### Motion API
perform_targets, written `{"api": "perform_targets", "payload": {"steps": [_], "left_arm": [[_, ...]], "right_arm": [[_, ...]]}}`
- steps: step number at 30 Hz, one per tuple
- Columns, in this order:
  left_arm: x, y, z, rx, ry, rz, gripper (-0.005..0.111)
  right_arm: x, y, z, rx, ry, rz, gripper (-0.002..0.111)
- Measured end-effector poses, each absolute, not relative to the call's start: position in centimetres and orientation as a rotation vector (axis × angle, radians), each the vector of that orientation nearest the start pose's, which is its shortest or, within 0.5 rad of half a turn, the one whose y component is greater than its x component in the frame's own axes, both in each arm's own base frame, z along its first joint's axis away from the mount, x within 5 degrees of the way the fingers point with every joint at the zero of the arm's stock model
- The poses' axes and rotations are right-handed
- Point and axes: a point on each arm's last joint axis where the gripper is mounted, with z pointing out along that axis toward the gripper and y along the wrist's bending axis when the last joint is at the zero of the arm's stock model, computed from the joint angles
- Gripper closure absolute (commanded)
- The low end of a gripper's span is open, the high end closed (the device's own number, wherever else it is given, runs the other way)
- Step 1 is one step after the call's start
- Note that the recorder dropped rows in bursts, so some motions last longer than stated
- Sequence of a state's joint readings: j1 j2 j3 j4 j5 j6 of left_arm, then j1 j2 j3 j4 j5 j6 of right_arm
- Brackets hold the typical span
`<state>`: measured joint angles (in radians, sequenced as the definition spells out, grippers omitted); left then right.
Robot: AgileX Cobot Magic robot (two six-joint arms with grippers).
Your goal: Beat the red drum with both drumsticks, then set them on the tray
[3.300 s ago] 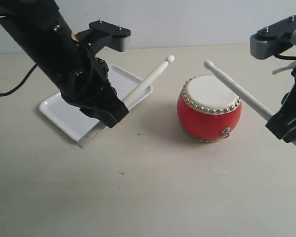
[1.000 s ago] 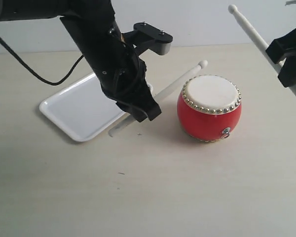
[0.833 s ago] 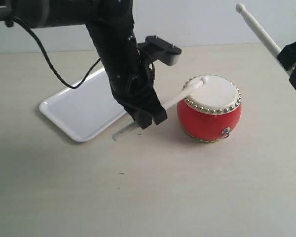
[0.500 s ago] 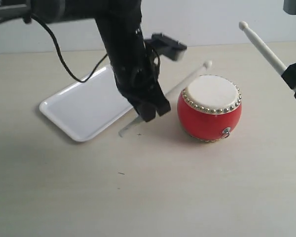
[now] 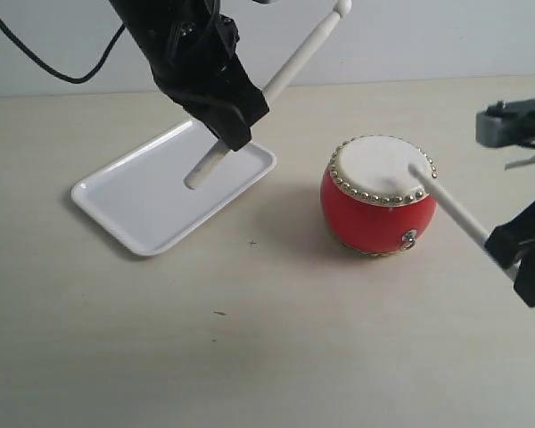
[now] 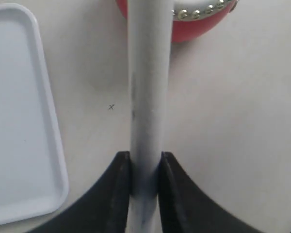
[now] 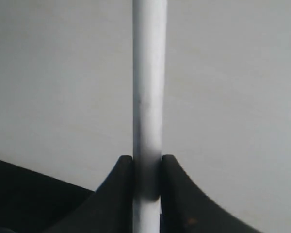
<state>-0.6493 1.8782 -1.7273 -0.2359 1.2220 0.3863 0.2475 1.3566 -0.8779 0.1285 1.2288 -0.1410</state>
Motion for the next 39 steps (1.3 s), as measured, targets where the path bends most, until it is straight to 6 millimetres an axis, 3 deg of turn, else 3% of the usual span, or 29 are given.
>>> {"api": "perform_targets", "payload": {"steps": [3,6,14,17,20,25,29,31,35,37,39], "left_arm": [[30.3,-25.9,29.6,1.362,2.546,-0.430,0.107],[29.9,-26.0,29.0,1.384,2.558,-0.430,0.107],[29.8,-26.1,28.6,1.398,2.566,-0.432,0.107],[29.8,-26.6,27.7,1.420,2.581,-0.434,0.107],[29.6,-27.9,25.6,1.484,2.609,-0.430,0.107],[28.9,-30.5,20.5,1.630,2.672,-0.404,0.107],[29.3,-31.0,16.6,1.692,2.740,-0.341,0.107],[29.8,-30.7,15.8,1.663,2.778,-0.328,0.107],[30.6,-30.0,17.4,1.573,2.775,-0.373,0.107],[30.7,-29.5,19.8,1.537,2.730,-0.396,0.107],[30.0,-29.0,23.8,1.508,2.634,-0.423,0.107]], "right_arm": [[21.2,6.5,22.6,-0.555,3.214,0.183,0.108],[21.9,6.7,23.0,-0.554,3.196,0.184,0.108],[22.0,6.5,30.9,-0.528,2.862,0.173,0.108],[21.4,6.3,32.0,-0.515,2.817,0.170,0.108],[21.3,6.1,32.1,-0.519,2.814,0.143,0.108],[21.3,6.0,32.1,-0.522,2.813,0.126,0.108],[21.3,6.0,32.1,-0.519,2.814,0.126,0.108],[21.3,6.0,32.1,-0.519,2.814,0.126,0.108],[21.3,6.0,32.2,-0.519,2.811,0.126,0.108],[21.3,6.0,32.2,-0.518,2.811,0.131,0.108],[21.2,6.5,32.0,-0.505,2.822,0.199,0.108]]}}
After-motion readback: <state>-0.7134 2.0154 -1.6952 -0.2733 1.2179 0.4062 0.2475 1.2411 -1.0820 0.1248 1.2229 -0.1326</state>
